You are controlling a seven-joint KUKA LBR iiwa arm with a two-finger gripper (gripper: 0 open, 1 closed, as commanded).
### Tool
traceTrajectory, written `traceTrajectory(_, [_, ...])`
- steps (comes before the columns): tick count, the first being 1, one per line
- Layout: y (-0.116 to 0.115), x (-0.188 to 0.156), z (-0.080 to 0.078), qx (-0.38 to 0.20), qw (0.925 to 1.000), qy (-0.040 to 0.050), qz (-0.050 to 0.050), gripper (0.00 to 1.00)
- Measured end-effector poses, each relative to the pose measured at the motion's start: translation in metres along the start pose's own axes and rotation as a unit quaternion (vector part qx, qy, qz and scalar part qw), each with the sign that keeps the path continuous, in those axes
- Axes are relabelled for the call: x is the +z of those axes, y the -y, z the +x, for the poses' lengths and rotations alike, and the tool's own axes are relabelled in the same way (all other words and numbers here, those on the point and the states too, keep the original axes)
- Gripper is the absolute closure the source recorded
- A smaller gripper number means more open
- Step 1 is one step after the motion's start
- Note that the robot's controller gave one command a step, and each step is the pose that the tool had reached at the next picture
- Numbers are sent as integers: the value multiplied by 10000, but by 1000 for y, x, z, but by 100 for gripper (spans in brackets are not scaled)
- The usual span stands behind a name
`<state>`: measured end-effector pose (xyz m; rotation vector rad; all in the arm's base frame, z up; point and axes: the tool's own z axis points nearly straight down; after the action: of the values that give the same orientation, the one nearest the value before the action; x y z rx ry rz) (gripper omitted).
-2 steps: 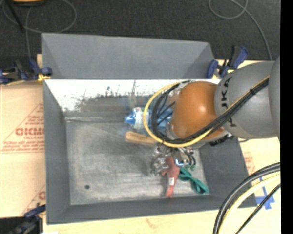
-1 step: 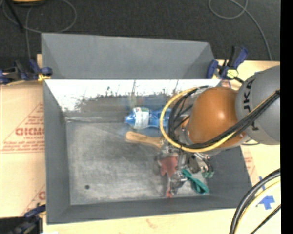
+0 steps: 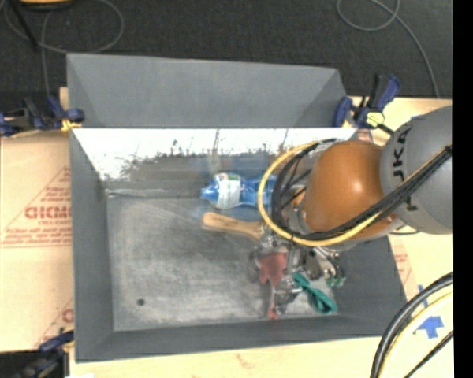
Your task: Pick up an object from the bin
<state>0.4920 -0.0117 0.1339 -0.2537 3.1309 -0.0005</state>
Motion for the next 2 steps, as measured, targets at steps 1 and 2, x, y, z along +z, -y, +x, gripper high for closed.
traceTrajectory(1, [50, 57, -23, -1856, 9826, 69, -3, 100])
traceTrajectory(2, [50, 57, -23, -1852, 9827, 69, -5, 100])
